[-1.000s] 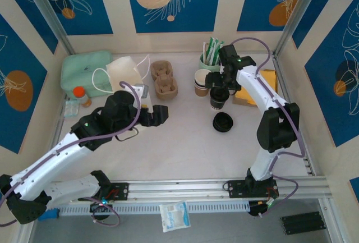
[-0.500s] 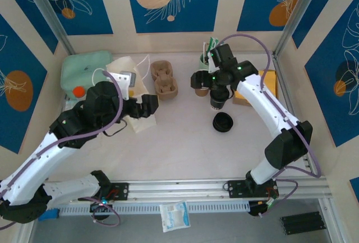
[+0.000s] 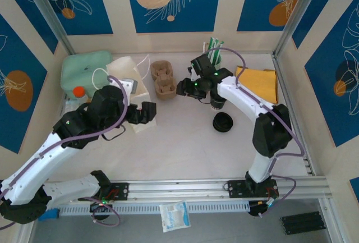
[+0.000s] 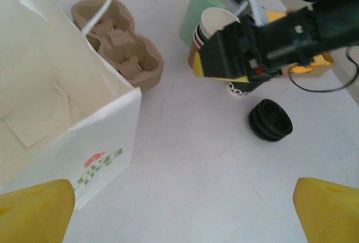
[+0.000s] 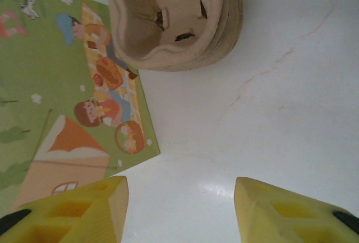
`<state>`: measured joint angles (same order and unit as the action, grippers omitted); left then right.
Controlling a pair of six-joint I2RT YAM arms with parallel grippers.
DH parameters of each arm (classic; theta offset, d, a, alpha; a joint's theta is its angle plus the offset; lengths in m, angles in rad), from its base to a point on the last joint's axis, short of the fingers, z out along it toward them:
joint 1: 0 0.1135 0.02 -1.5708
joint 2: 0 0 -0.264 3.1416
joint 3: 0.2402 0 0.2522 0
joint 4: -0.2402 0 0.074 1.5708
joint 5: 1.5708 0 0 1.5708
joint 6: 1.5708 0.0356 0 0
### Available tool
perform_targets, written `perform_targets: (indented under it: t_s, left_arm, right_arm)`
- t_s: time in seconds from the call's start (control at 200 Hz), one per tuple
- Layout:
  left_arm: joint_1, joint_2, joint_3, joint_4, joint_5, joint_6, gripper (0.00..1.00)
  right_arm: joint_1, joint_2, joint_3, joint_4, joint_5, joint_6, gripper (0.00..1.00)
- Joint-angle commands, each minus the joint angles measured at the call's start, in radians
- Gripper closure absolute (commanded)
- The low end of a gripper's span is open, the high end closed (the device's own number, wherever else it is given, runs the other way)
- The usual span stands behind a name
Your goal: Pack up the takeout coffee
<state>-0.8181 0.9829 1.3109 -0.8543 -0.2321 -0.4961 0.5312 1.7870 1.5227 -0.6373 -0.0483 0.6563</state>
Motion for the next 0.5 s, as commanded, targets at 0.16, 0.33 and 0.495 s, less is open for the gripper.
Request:
perform_targets:
  t_s: [0.16,0.33,0.495]
  left_arm:
    - [-0.007,0.005,-0.099,0.055,0.119,-0.07,0.01]
    - [-0.028,0.01,-0.137,0.097,0.106,-0.09,0.01]
    - [-0.038,0.025,-0.152,0.127,0.097,-0.104,0.01]
  right_arm:
    - [0.005,0.103,0.015,0.095,-0.009,0.114,0.58]
    - [0.0,0.164,0.058,0.099,-0.004,0.131,0.59]
    - [-0.006,0.224,0.118,0.09,-0.012,0.135,0.61]
